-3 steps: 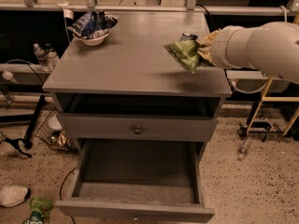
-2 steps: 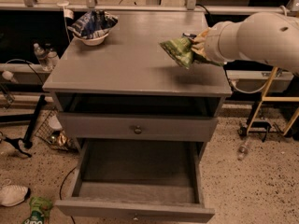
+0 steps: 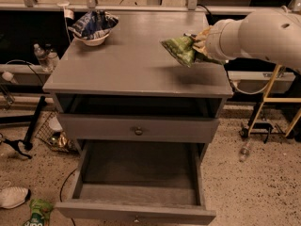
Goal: Pick green jalapeno chip bag from middle drawer and place on counter
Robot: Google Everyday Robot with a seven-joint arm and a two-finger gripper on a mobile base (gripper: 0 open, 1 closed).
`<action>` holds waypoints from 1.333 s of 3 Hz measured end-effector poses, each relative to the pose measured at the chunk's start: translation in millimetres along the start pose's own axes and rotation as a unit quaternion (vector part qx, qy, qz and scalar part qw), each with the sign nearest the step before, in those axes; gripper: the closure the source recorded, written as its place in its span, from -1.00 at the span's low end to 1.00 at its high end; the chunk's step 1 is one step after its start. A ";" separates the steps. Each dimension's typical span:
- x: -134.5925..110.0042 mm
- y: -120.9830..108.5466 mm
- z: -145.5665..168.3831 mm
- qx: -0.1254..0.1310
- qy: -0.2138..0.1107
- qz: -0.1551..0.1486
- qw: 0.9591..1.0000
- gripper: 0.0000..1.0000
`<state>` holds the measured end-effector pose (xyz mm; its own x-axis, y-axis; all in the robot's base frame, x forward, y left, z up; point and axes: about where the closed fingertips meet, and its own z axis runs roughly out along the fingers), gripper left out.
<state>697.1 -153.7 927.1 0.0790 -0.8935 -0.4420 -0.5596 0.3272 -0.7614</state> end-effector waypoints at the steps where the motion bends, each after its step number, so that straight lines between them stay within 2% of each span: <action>1: -1.7 -0.5 -1.0 0.001 -0.001 -0.001 1.000 -0.19; 2: -4.1 -2.1 -3.5 0.003 -0.002 -0.002 1.000 -0.83; 3: -5.2 -2.9 -4.7 0.003 -0.003 -0.002 1.000 -1.00; 4: -5.2 -2.9 -4.8 0.003 -0.003 -0.003 1.000 -1.00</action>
Offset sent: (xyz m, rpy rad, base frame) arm -0.0007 0.0010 0.0016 -0.0002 -0.0022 0.0015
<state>694.4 -151.4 933.9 0.0861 -0.8936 -0.4406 -0.5535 0.3248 -0.7669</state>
